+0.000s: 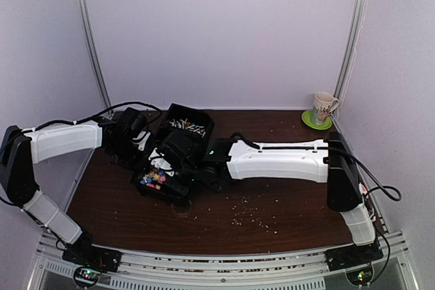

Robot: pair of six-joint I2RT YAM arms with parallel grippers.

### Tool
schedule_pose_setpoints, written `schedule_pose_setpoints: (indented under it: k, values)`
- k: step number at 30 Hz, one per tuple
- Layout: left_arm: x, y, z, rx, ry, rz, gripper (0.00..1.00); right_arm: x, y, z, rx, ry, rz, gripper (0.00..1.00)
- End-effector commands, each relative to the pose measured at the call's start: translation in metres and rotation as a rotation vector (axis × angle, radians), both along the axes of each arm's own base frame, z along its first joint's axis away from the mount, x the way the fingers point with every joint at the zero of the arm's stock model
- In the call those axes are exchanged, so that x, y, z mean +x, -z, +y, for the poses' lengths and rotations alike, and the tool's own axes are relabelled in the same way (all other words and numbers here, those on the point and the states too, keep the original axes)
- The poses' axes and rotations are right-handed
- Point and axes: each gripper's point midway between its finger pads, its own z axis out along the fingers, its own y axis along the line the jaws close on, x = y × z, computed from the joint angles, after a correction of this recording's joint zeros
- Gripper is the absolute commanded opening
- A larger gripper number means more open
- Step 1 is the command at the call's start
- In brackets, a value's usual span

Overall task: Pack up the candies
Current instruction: Scoop the fake candies from the storage box.

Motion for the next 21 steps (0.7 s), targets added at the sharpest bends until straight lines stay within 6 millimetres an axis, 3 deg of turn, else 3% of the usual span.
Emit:
schedule_pose_setpoints:
  k: [1,6,10,13,14,21]
  values:
    - [0.031,-0.101,-0.064,-0.353,0.114,-0.284,0.00,0.013,0.069,-0.030,-0.106,0.102,0.081,0.00]
    - [0.032,-0.101,-0.061,-0.356,0.105,-0.285,0.00,0.012,0.080,-0.028,-0.071,0.103,0.094,0.00]
    - [0.033,-0.105,-0.058,-0.362,0.096,-0.292,0.00,0.012,0.070,-0.023,-0.001,0.070,0.061,0.00]
    - [0.034,-0.097,-0.052,-0.332,0.066,-0.273,0.00,0.010,0.065,-0.026,0.046,0.052,0.037,0.00]
    - [0.035,-0.094,-0.051,-0.328,0.060,-0.263,0.00,0.010,0.054,-0.023,0.095,0.042,0.014,0.00]
    - [0.035,-0.083,-0.054,-0.336,0.062,-0.220,0.00,0.007,0.045,-0.032,0.200,0.023,-0.036,0.00]
